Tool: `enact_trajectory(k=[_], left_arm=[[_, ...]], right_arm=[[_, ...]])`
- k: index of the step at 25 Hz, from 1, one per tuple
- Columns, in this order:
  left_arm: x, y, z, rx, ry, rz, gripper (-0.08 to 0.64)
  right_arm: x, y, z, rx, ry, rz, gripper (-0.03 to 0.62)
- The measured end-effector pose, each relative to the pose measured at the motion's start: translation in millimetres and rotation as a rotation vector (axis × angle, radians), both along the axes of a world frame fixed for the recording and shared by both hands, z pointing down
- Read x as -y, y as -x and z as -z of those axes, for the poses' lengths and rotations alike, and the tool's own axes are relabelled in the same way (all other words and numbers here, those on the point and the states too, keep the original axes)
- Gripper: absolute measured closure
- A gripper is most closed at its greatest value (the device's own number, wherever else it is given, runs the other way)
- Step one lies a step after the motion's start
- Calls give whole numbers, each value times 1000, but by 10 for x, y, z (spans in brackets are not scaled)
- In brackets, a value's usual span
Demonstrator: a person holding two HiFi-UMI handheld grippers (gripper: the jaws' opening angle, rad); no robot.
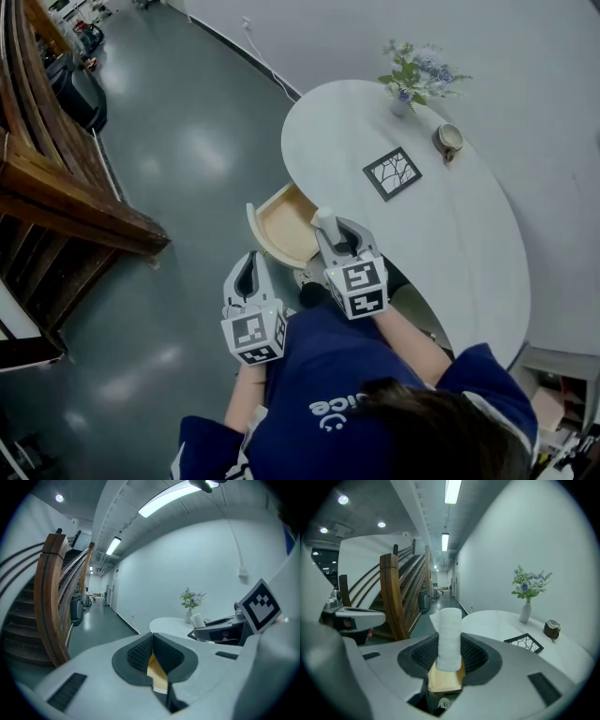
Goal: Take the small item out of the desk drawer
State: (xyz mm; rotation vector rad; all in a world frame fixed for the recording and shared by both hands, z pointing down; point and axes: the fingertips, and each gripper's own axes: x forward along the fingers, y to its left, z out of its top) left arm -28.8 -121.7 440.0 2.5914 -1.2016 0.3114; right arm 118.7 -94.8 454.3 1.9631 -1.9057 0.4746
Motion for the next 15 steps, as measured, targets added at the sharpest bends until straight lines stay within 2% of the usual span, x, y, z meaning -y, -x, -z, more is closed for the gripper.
enact_trajectory(k=[6, 15], left_arm=[[67, 2, 247, -9, -63, -6, 555], [144, 41, 454, -21, -112, 21, 555]], right_arm=[[-14, -60, 277, 4, -82, -26, 443], [-4, -54, 617, -16, -195, -25, 443]])
